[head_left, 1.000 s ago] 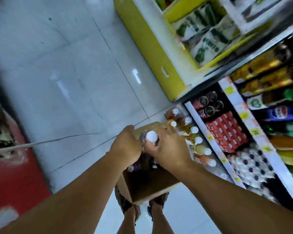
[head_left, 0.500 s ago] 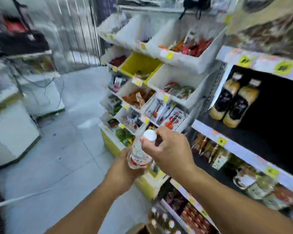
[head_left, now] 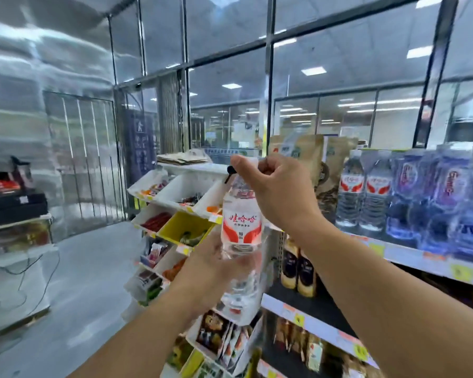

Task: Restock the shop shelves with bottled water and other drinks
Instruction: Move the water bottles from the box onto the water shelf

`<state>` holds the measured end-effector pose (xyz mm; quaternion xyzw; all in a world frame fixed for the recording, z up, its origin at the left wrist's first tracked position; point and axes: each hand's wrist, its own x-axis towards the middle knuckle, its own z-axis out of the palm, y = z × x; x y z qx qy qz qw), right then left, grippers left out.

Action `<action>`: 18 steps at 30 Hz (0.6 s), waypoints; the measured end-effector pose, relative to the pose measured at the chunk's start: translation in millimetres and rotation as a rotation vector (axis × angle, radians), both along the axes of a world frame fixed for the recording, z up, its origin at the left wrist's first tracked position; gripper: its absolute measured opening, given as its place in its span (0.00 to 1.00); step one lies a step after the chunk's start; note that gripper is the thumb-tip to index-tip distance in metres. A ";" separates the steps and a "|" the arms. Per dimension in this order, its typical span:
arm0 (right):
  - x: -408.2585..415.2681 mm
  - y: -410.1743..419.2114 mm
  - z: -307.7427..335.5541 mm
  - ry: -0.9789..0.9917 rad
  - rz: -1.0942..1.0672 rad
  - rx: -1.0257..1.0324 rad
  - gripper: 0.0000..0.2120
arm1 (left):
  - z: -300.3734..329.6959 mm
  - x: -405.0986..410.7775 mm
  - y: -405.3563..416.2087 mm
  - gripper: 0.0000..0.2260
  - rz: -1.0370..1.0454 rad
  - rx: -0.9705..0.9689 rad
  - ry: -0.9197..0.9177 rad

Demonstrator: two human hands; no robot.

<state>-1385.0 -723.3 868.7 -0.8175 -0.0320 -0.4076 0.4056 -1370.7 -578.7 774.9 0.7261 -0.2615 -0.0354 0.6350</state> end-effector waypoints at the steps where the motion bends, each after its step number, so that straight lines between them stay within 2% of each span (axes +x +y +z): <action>1: -4.5 -2.3 6.8 -0.010 -0.003 -0.002 0.25 | 9.2 -4.9 -3.9 0.19 -0.015 -0.014 -0.004; 4: -14.7 -10.9 22.6 -0.026 -0.050 -0.041 0.24 | 34.4 -13.1 -15.9 0.19 -0.029 -0.017 -0.016; 7: -26.0 -22.5 35.6 -0.049 -0.075 -0.060 0.28 | 52.3 -13.0 -30.3 0.21 -0.041 -0.023 -0.036; 13: -35.7 -59.0 55.7 -0.062 -0.187 -0.176 0.30 | 72.6 -11.3 -73.2 0.17 -0.106 -0.076 -0.107; 18: -38.4 -102.7 65.6 0.021 -0.242 -0.251 0.25 | 71.8 3.7 -117.4 0.19 -0.166 -0.070 -0.077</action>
